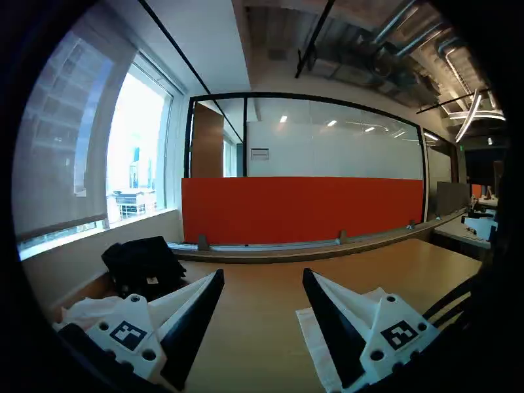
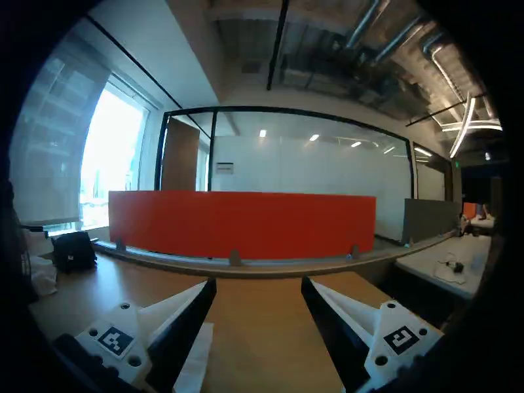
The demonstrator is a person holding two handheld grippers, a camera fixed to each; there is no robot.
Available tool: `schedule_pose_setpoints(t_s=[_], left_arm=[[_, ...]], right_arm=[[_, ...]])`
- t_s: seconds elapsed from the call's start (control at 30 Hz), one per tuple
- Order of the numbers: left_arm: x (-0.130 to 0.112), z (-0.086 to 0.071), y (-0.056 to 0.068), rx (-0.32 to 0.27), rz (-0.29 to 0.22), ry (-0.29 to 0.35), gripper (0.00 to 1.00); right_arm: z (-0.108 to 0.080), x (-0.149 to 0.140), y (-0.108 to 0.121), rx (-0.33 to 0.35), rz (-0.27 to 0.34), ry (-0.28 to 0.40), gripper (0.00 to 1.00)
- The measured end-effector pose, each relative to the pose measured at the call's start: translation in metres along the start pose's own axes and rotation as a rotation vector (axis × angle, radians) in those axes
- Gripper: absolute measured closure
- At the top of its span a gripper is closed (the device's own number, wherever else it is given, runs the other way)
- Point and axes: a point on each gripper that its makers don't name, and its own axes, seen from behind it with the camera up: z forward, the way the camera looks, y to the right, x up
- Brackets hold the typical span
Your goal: Fold towel
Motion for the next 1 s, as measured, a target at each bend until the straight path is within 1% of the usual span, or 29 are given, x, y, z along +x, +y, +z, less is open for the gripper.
schedule_pose_setpoints(t_s=[0.07,0.27,0.37,0.57,0.67,0.77,0.87,1.0], left_arm=[[0.009,-0.002,0.001,0.001,0.008,-0.009,0.12],[0.024,-0.006,-0.001,0.004,-0.007,-0.036,0.12],[0.028,-0.007,0.0,-0.01,0.005,-0.051,0.12],[0.027,-0.009,0.011,-0.075,0.042,-0.108,0.12],[0.019,-0.009,0.017,-0.119,0.043,-0.152,0.12],[0.012,-0.01,0.026,-0.169,0.047,-0.205,0.12],[0.009,-0.011,0.034,-0.212,0.06,-0.235,0.12],[0.003,-0.011,0.043,-0.256,0.086,-0.266,0.12]], right_arm=[[-0.002,0.009,0.0,0.001,0.0,-0.007,0.0],[-0.006,0.027,-0.004,0.019,-0.017,-0.019,0.0],[-0.009,0.032,-0.011,0.047,-0.029,-0.031,0.0],[-0.011,0.035,-0.028,0.122,-0.055,-0.08,0.0],[-0.011,0.035,-0.038,0.17,-0.062,-0.108,0.0],[-0.012,0.032,-0.05,0.225,-0.077,-0.13,0.0],[-0.014,0.026,-0.062,0.282,-0.1,-0.165,0.0],[-0.014,0.02,-0.071,0.333,-0.123,-0.2,0.0]])
